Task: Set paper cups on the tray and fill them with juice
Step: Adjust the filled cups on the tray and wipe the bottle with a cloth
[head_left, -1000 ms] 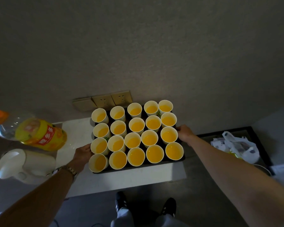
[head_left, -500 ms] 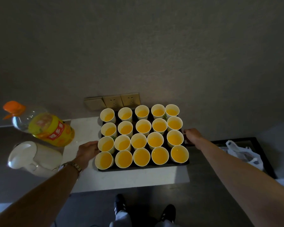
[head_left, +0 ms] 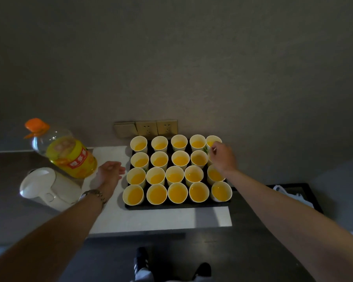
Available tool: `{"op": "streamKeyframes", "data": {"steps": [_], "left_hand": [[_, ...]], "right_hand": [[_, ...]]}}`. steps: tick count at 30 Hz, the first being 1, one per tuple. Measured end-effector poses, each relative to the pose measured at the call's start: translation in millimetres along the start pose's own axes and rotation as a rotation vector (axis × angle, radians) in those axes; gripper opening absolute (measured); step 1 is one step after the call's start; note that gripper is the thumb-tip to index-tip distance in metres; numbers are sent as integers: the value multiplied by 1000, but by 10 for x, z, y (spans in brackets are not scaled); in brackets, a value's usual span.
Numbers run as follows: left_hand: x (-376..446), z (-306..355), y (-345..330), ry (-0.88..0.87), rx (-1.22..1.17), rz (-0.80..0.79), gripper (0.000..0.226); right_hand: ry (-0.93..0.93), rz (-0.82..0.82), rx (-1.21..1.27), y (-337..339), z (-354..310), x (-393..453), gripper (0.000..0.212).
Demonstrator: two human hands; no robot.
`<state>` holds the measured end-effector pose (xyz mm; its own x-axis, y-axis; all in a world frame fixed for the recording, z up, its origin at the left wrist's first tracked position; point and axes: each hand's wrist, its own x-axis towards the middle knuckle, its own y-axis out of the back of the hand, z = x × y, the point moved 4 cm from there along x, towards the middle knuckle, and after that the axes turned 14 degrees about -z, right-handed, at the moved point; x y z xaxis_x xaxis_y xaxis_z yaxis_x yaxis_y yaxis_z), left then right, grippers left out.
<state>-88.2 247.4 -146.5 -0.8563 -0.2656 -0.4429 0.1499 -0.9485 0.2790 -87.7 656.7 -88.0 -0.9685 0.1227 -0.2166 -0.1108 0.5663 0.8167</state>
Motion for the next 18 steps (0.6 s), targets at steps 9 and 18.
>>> {"op": "streamKeyframes", "data": {"steps": [9, 18], "left_hand": [[-130, -74, 271, -24, -86, -13, 14], [-360, -387, 879, -9, 215, 32, 16]], "right_hand": [[274, -139, 38, -810, -1359, -149, 17], [448, -318, 15, -1689, -2381, -415, 20]]}}
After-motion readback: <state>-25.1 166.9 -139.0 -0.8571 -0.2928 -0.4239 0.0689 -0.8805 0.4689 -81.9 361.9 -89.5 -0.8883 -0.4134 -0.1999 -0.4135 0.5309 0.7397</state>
